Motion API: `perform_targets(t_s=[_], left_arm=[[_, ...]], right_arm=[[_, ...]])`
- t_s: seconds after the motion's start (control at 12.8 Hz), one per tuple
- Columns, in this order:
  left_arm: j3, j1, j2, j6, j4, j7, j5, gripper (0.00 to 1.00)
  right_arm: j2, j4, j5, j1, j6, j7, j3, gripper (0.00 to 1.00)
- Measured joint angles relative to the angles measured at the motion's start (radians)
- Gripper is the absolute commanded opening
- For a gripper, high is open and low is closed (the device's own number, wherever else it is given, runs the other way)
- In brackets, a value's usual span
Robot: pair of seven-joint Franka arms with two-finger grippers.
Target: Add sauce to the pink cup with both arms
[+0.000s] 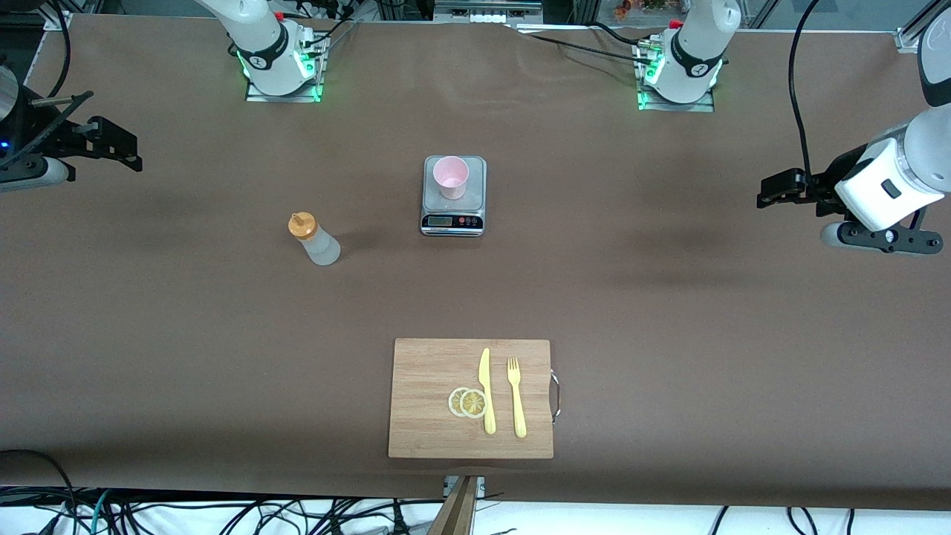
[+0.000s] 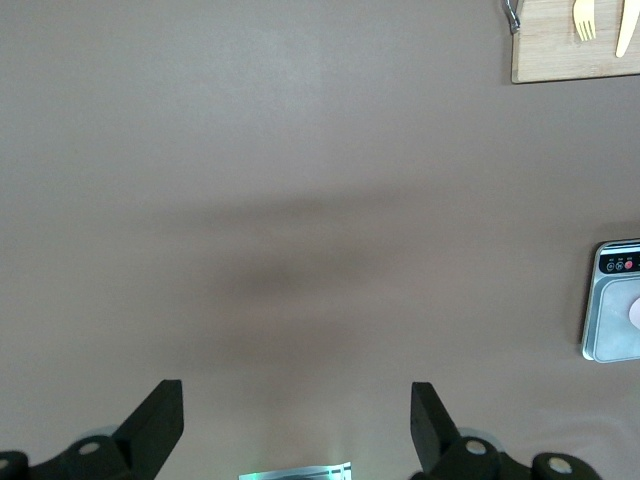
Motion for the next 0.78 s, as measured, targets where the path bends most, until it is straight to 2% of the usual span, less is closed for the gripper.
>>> perform_targets(t_s=[0.78], left_arm=[[0.0,0.0,0.0,0.0,0.0,0.0,0.0,1.0]], right_arm=[[-0.004,0.001,0.022,0.0,-0.001,0.0,0.001,1.0]])
